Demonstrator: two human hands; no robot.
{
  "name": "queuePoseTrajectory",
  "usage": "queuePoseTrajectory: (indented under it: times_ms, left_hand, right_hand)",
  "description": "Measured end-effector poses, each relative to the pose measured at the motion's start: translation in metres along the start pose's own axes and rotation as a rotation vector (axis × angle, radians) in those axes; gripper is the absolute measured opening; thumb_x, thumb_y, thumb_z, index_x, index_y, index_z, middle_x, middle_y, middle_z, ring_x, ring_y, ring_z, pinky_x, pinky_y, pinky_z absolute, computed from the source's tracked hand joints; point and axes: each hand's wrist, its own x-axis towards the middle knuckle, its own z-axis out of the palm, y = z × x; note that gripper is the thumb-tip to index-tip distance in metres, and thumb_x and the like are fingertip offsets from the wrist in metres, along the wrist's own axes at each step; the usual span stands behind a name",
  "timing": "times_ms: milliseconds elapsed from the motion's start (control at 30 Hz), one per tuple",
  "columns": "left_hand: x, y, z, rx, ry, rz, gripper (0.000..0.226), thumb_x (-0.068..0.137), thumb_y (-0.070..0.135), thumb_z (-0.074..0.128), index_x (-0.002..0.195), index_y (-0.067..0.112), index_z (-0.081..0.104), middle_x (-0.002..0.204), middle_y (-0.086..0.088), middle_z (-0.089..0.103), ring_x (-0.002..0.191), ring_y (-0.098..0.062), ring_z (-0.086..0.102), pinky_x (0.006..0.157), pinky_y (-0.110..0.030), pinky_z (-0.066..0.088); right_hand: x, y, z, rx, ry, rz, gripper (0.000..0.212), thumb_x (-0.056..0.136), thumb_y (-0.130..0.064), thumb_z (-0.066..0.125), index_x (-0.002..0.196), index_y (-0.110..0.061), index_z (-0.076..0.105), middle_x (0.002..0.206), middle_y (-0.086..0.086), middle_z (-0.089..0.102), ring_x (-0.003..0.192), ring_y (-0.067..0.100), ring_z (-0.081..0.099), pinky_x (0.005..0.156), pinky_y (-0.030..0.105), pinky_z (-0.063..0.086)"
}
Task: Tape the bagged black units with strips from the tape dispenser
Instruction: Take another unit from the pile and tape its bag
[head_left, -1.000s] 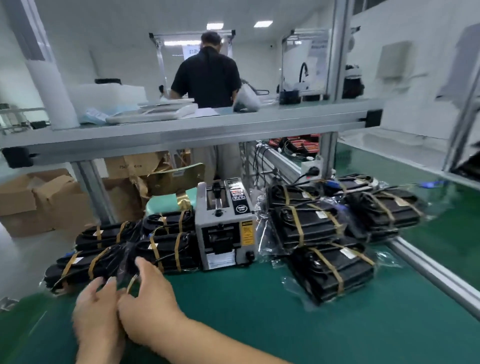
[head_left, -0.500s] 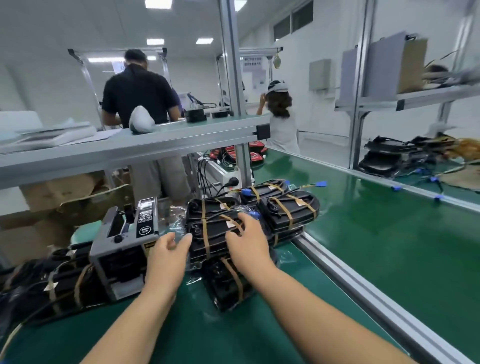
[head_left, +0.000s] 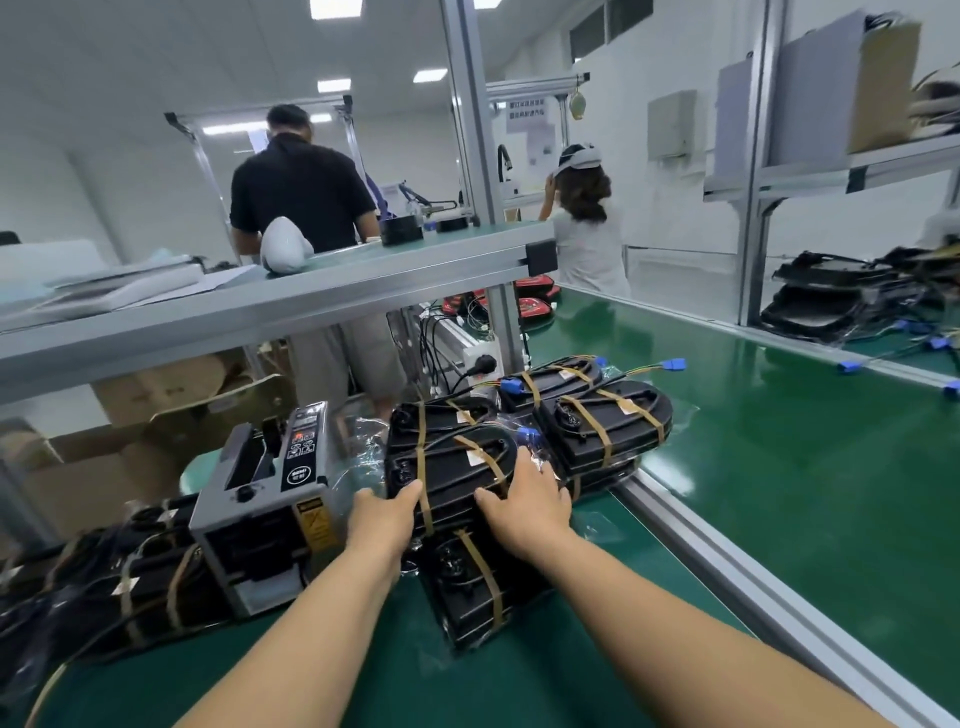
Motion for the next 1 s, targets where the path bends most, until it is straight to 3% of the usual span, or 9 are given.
queuePoseTrajectory:
  times_ms: [233,333,467,633,700,767,833,933,1000]
  left_hand:
    - [-0.035,-0.003,-0.018,-0.146,-0.026,0.107,0.073,0.088,0.041,0.068,0.148,0.015,0.035,0.139,-0.008,0.05,0.107,-0.025,0.06,0.093,-0.049,0.053]
    - [-0.069,-0.01,-0.038,-0.308,-0.071,0.068,0.059,0.09,0.04,0.068,0.139,0.018,0.045,0.129,-0.001,0.052,0.093,-0.012,0.058,0.073,-0.038,0.058]
    - [-0.11,-0.031,-0.075,-0.544,-0.227,-0.098,0.032,0.094,0.034,0.062,0.115,0.01,0.065,0.11,-0.013,0.072,0.095,-0.032,0.068,0.07,-0.043,0.058]
    - [-0.152,-0.068,-0.107,-0.672,-0.241,-0.205,0.038,0.093,0.03,0.06,0.118,0.002,0.063,0.105,-0.026,0.07,0.089,-0.043,0.069,0.08,-0.055,0.056]
    - [-0.166,-0.079,-0.117,-0.68,-0.238,-0.228,0.038,0.092,0.028,0.062,0.119,0.002,0.063,0.106,-0.031,0.067,0.079,-0.044,0.068,0.07,-0.049,0.057]
    - [-0.178,-0.089,-0.121,-0.571,-0.154,-0.187,0.033,0.095,0.024,0.061,0.127,0.013,0.062,0.118,-0.025,0.065,0.1,-0.038,0.066,0.09,-0.043,0.054]
    - [-0.194,-0.098,-0.12,-0.432,0.033,-0.053,0.033,0.1,0.028,0.055,0.132,0.036,0.05,0.132,0.005,0.057,0.116,-0.004,0.054,0.096,-0.011,0.04]
    - [-0.209,-0.105,-0.119,-0.102,0.042,0.193,0.021,0.09,0.045,0.057,0.081,0.033,0.071,0.103,0.012,0.063,0.092,0.005,0.055,0.079,-0.004,0.036]
    - [-0.204,-0.11,-0.13,-0.095,0.003,0.081,0.02,0.09,0.036,0.065,0.077,0.022,0.073,0.084,0.012,0.068,0.071,0.009,0.061,0.065,-0.001,0.039]
  right_hand:
    - [-0.035,-0.012,-0.011,0.288,0.153,-0.155,0.079,0.094,-0.038,0.057,0.158,-0.019,0.015,0.166,0.002,0.015,0.154,0.017,0.001,0.124,0.047,0.008]
    - [-0.065,-0.021,-0.014,0.448,0.215,-0.325,0.077,0.093,-0.033,0.062,0.157,-0.027,0.02,0.164,-0.009,0.02,0.151,0.006,0.013,0.124,0.036,0.015]
    - [-0.111,-0.032,-0.011,0.685,0.24,-0.405,0.097,0.071,-0.056,0.073,0.151,-0.051,0.017,0.154,-0.031,0.024,0.14,-0.014,0.023,0.112,0.015,0.023]
    - [-0.138,-0.035,0.007,0.886,-0.185,-0.279,0.136,0.041,-0.064,0.081,0.156,-0.035,0.016,0.157,-0.014,0.035,0.139,-0.001,0.036,0.118,0.029,0.03]
    - [-0.145,-0.038,0.018,0.855,-0.34,-0.319,0.117,0.042,-0.058,0.084,0.146,-0.045,0.032,0.133,-0.022,0.062,0.12,-0.007,0.056,0.104,0.018,0.045]
    - [-0.153,-0.041,0.03,0.846,-0.35,-0.357,0.089,0.045,-0.05,0.086,0.124,-0.052,0.046,0.108,-0.031,0.069,0.102,-0.012,0.063,0.081,0.005,0.049]
    - [-0.16,-0.044,0.04,0.891,-0.324,-0.329,0.086,0.044,-0.043,0.09,0.121,-0.048,0.053,0.108,-0.024,0.072,0.101,-0.004,0.067,0.079,0.012,0.052]
    - [-0.171,-0.046,0.046,0.867,-0.272,-0.304,0.08,0.053,-0.027,0.087,0.125,-0.043,0.056,0.106,-0.014,0.075,0.097,0.004,0.071,0.078,0.018,0.054]
    - [-0.178,-0.044,0.047,0.789,-0.263,-0.343,0.071,0.061,-0.021,0.081,0.125,-0.042,0.058,0.104,-0.014,0.075,0.095,0.003,0.072,0.078,0.014,0.052]
